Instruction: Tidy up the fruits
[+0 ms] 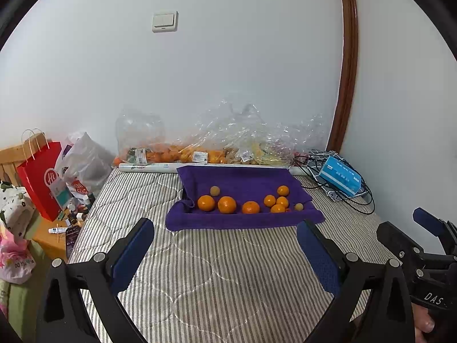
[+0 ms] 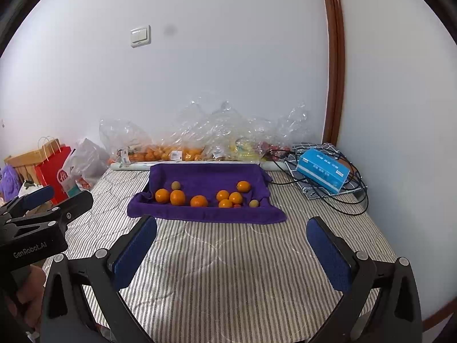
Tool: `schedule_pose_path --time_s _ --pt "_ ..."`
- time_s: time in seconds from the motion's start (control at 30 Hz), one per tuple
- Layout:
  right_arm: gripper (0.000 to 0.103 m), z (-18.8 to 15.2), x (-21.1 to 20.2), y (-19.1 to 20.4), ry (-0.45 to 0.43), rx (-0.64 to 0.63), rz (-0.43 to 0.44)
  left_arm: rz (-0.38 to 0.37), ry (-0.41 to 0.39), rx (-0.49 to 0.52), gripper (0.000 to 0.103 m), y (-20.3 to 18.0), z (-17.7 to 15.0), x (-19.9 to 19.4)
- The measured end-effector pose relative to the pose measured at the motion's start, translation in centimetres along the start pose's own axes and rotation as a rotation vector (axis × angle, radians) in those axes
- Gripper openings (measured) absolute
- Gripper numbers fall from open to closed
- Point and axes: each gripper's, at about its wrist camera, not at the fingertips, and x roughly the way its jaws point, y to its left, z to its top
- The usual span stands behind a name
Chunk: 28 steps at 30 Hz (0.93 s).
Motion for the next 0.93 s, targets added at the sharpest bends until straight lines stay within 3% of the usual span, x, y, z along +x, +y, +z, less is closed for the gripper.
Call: schedule_pose_path --time_s 0.93 --pt "0.103 0.9 0.8 0.4 0.010 -0.003 -0.003 -0.009 0.014 -0.013 0.101 -0.2 0.3 1.2"
